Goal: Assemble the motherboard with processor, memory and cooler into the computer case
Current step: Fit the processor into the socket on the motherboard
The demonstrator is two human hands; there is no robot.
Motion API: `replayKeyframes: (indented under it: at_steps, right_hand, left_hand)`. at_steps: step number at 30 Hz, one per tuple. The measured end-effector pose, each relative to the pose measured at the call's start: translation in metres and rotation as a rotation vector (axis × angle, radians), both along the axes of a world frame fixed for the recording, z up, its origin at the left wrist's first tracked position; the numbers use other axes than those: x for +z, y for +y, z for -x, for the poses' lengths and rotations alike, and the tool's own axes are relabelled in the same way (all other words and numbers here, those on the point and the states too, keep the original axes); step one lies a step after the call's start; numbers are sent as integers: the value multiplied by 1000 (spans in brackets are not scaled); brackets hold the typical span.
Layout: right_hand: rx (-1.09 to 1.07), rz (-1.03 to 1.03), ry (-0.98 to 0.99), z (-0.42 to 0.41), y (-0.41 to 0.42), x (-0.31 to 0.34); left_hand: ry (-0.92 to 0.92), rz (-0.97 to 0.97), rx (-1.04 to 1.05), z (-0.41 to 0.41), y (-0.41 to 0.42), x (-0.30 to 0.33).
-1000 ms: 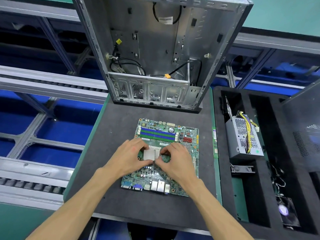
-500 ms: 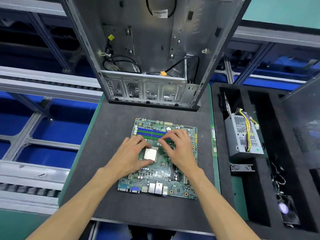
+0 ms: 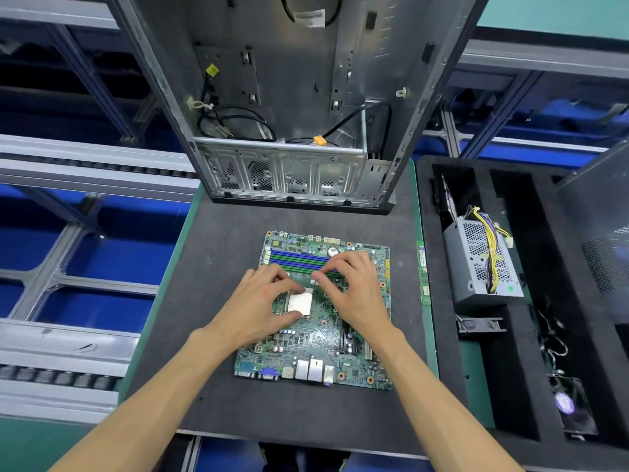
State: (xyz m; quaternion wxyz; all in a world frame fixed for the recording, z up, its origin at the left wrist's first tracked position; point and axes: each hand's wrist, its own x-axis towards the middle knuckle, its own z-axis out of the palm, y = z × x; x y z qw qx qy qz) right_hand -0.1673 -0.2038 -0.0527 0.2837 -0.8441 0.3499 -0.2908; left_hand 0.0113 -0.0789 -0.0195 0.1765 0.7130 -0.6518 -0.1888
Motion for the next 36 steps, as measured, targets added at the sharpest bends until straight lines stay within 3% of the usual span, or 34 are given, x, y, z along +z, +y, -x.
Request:
replayKeyframes:
  at_steps: [36]
  right_hand:
    - [-8, 4, -28, 1, -1, -5]
  left_hand:
    - [-152, -30, -9, 8, 2, 7]
